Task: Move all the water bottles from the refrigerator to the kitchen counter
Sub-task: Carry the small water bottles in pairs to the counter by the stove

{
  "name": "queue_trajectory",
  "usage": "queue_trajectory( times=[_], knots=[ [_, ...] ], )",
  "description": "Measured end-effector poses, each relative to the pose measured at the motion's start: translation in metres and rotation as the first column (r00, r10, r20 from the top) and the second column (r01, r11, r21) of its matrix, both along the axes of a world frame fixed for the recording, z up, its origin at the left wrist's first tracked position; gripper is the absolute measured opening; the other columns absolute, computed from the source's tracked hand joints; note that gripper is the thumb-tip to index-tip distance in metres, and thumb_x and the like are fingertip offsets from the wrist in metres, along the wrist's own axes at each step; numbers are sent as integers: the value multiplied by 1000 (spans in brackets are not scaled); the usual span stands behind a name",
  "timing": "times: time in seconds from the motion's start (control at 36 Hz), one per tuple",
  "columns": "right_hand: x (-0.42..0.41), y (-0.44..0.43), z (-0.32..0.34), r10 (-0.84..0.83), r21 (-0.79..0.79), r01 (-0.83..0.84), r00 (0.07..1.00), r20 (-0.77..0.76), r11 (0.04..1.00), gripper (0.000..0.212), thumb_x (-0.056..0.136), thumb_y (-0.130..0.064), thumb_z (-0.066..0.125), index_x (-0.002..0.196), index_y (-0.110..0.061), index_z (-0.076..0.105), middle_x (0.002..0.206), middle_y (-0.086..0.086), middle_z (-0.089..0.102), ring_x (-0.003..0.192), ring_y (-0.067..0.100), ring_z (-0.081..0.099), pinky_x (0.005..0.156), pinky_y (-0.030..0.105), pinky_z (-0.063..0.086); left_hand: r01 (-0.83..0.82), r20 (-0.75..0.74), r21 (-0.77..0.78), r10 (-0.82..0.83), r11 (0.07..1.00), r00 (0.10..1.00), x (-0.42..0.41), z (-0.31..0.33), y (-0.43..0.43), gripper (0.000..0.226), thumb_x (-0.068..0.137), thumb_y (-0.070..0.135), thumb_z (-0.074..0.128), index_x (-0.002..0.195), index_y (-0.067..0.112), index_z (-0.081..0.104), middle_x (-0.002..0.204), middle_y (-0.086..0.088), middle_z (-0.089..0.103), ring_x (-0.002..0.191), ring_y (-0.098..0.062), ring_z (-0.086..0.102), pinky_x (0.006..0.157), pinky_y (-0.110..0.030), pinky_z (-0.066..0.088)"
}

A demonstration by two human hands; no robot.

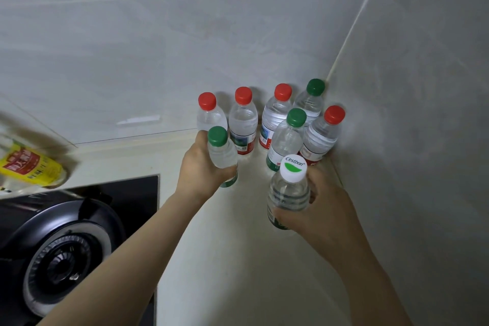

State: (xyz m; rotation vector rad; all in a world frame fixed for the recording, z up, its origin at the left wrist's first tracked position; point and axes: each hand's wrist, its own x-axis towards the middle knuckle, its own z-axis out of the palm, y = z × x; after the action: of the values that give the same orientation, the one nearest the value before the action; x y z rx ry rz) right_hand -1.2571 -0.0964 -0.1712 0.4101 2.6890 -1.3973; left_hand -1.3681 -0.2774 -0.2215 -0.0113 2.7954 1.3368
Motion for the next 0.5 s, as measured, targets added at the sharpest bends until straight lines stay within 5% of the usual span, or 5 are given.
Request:
queue_trajectory(
  times=[0.22,0.5],
  knots=[
    [-15,-5,-18,-11,13,11,1000,-21,1000,46,62,-27,80,102,-30,57,86,-21,63,82,0,60,69,20,47,-6,19,-26,7,1000,1000,-3,0,0,62,68,25,81,117,17,44,96,4,58,83,-21,57,70,-30,48],
    [-50,-27,-27,-50,4,50,995,-91,999,51,68,-32,81,110,-23,54,92,-13,63,89,10,62,79,34,54,-28,39,-56,30,998,999,-3,3,-6,55,70,26,78,113,17,44,92,2,58,81,-24,57,66,-30,46]
  ],
)
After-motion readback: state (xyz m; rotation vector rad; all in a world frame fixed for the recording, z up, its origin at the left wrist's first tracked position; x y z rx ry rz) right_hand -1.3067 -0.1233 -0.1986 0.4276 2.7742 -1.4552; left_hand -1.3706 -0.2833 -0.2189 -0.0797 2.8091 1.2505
